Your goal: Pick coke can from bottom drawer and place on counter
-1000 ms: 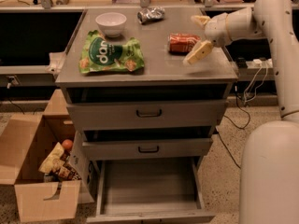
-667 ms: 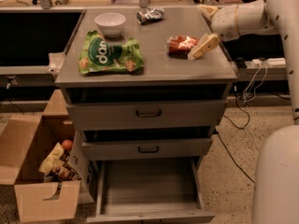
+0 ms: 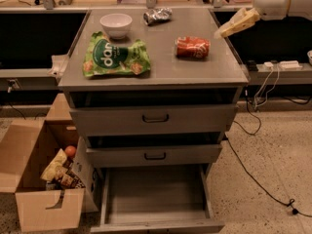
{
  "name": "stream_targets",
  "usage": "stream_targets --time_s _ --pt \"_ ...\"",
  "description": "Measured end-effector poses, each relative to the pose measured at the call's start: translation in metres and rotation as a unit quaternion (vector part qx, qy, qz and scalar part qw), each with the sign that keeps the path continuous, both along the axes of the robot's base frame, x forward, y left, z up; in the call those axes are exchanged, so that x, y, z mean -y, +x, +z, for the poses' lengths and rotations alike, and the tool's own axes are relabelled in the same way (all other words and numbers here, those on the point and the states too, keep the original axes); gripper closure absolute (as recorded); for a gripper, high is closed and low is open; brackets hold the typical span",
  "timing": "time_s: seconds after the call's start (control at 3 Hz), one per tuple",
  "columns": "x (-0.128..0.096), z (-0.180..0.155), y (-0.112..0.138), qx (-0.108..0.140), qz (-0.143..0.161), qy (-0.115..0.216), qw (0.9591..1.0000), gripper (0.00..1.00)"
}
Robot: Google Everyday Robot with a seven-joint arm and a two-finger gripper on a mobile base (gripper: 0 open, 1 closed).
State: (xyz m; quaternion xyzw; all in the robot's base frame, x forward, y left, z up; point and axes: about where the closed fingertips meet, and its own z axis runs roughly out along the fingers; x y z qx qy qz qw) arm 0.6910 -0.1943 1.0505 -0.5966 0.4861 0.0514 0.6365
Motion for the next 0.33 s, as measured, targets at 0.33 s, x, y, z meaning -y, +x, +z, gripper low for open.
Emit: stream_targets --time_s 0.33 --pt "0.0000 0.0000 0.0000 0.000 0.000 0.000 1.0000 0.00"
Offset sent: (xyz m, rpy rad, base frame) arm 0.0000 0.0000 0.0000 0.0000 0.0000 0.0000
